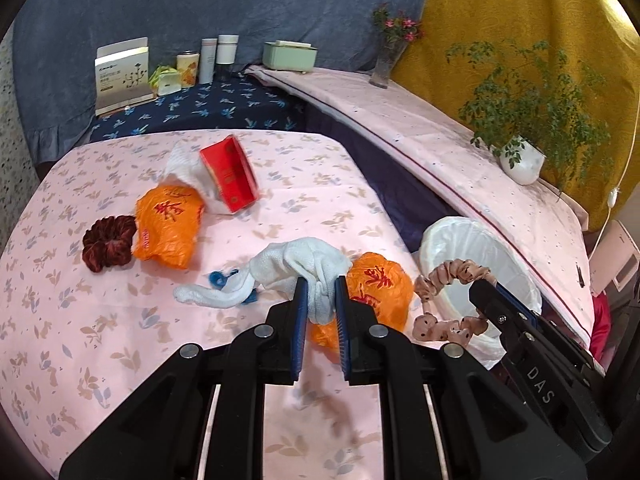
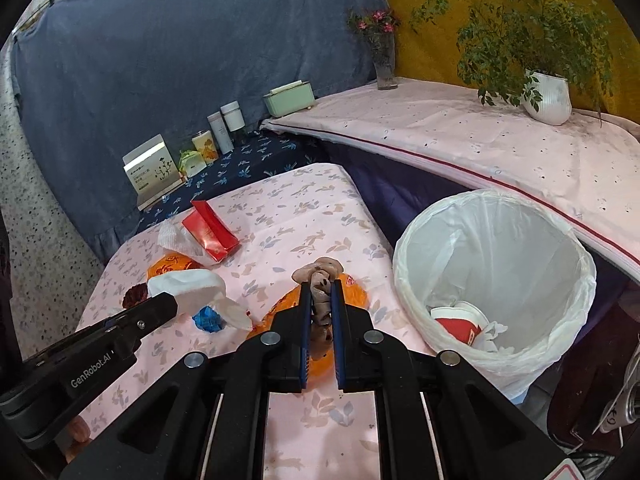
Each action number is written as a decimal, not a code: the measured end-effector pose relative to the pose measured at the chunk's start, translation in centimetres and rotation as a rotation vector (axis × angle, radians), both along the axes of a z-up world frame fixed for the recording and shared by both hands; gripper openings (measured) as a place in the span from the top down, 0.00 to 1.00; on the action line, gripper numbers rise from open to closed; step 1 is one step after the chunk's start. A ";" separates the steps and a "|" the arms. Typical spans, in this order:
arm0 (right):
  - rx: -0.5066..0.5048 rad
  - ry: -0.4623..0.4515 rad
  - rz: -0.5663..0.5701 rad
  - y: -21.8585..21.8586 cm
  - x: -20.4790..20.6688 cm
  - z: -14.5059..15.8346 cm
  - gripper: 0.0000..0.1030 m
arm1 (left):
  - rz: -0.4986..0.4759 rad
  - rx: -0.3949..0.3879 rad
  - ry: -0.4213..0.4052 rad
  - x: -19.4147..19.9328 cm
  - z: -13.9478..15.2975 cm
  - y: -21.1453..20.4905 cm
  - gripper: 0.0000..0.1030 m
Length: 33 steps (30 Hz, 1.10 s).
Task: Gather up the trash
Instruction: 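Carry the glove and hair tie over the wastebasket and open both tools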
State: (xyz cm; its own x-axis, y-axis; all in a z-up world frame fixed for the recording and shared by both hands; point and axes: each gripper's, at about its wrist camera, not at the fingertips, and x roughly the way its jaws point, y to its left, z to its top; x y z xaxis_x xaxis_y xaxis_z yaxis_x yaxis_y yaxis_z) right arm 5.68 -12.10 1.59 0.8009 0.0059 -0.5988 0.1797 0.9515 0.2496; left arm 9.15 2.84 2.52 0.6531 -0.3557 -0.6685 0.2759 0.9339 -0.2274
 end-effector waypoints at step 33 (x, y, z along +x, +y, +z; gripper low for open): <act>0.027 0.016 -0.247 -14.6 -3.0 -1.5 0.91 | -0.299 -0.022 0.026 0.7 1.7 -15.5 0.87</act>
State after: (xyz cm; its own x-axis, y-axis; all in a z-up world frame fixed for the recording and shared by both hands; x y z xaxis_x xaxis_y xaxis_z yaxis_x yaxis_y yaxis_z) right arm 2.70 -26.67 0.09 0.7706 -0.1729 -0.6134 0.4103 0.8711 0.2699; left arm 9.88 -12.68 4.19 0.5001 -0.5441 -0.6737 0.5315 0.8070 -0.2572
